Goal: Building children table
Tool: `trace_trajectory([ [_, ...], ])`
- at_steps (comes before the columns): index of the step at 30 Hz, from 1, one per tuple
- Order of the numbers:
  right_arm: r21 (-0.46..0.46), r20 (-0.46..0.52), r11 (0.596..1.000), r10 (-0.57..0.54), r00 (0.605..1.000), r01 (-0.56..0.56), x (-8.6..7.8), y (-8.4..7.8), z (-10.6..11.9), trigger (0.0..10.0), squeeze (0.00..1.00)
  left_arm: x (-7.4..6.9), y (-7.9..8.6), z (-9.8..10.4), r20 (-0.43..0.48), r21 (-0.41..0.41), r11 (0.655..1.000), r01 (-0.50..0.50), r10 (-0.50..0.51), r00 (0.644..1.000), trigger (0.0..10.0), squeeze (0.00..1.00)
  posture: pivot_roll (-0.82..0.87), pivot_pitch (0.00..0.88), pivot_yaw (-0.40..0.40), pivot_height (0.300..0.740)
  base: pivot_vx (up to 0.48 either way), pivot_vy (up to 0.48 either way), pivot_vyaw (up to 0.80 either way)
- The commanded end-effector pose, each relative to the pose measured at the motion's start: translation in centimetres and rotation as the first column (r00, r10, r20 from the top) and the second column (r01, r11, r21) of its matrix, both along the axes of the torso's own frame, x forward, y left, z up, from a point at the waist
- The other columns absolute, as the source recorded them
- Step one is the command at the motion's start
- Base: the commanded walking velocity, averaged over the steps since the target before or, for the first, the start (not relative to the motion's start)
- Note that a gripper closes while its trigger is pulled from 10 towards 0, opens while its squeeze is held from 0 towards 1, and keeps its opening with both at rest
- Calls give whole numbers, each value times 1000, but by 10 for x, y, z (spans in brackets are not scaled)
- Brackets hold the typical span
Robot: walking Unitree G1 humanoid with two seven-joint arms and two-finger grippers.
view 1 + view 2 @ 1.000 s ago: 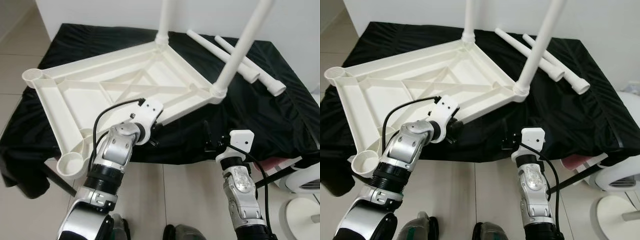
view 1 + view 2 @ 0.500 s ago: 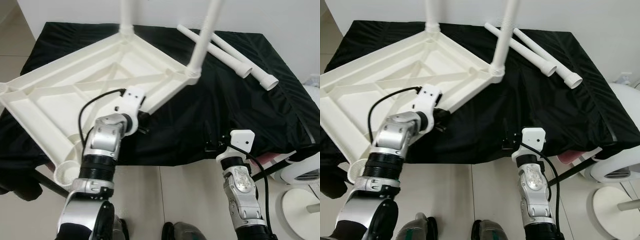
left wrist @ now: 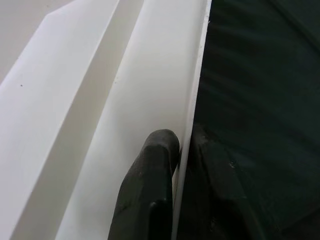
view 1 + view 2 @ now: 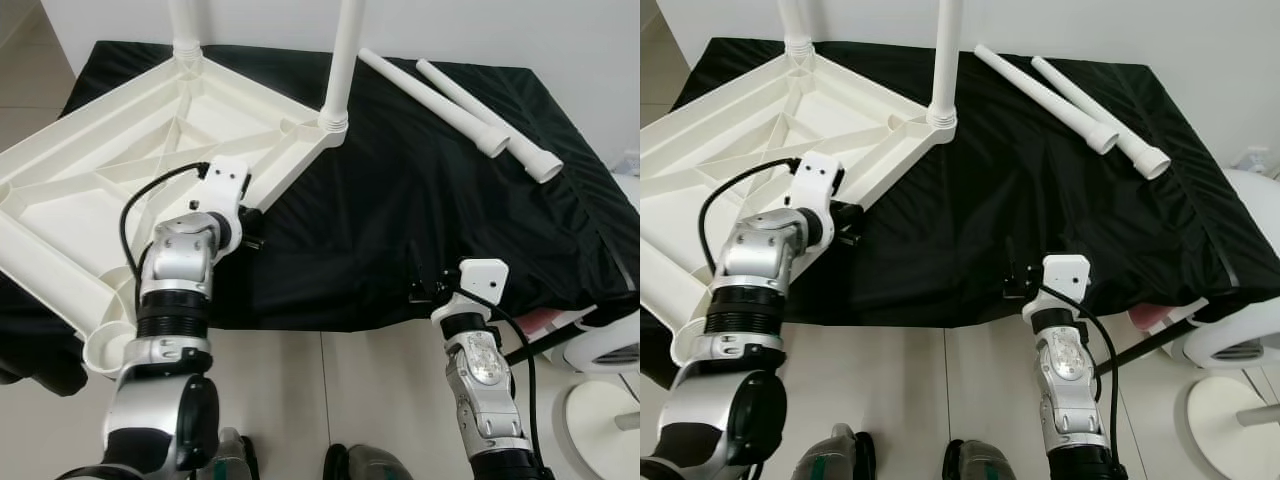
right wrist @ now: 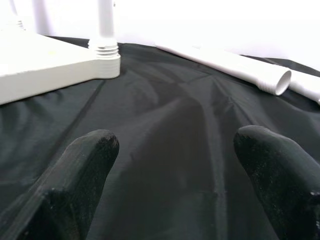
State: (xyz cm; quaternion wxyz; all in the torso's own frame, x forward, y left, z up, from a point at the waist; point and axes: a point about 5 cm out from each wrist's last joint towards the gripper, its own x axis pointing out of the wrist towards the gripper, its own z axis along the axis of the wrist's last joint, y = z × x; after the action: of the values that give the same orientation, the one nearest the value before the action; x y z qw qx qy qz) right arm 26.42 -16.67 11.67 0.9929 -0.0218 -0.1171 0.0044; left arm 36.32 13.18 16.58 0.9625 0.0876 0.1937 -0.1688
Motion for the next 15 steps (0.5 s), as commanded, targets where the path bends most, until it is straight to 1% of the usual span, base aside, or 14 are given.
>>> trace_trajectory([
  [1,-1,-9,1000,-12,1000,12,-1,-1,-1,10000,0,4,18,21,304,156,756,-635,575,759,10000,0,20,67,-40,740,0,0,0],
  [2,-1,-9,1000,-12,1000,12,-1,-1,-1,10000,0,4,18,21,304,156,756,-635,575,759,10000,0,20,67,-40,740,0,0,0],
  [3,0,-10,1000,-14,1000,14,-1,-1,-1,10000,0,5,10,23,307,149,774,-615,555,773,10000,0,20,67,-40,740,0,0,0],
  [4,0,-10,1000,-16,1000,16,-2,-1,-2,10000,0,6,5,25,308,142,785,-604,544,780,10000,0,20,66,-39,740,0,0,0],
  [7,0,-10,1000,-16,1000,16,-2,-1,-2,10000,0,6,5,25,308,142,785,-604,544,780,10000,0,20,66,-39,740,0,0,0],
  [8,1,-10,1000,-17,1000,17,-2,-1,-2,10000,0,7,-1,26,306,137,795,-591,533,789,10000,0,19,67,-38,740,0,0,0],
  [9,1,-10,1000,-17,1000,17,-2,-1,-2,10000,0,7,-1,26,306,137,795,-591,533,789,10000,0,19,67,-38,740,0,0,0],
  [11,5,-11,1000,-17,1000,17,-3,1,-2,10000,0,11,-21,30,301,112,831,-545,494,816,10000,0,16,68,-31,740,0,0,0],
  [12,6,-10,1000,-17,1000,17,-3,1,-2,10000,0,12,-28,32,298,102,842,-530,482,824,10000,0,16,68,-31,740,0,0,0],
  [13,6,-10,1000,-17,1000,17,-3,1,-2,10000,0,12,-28,32,298,102,842,-530,482,824,10000,0,16,68,-31,740,0,0,0],
  [14,8,-10,1000,-17,1000,17,-3,2,-2,10000,0,13,-35,33,300,97,853,-513,467,832,10000,0,16,69,-30,740,0,0,0],
  [15,8,-10,1000,-17,1000,17,-3,2,-2,10000,0,13,-35,33,300,97,853,-513,467,832,10000,0,16,69,-30,740,0,0,0],
])
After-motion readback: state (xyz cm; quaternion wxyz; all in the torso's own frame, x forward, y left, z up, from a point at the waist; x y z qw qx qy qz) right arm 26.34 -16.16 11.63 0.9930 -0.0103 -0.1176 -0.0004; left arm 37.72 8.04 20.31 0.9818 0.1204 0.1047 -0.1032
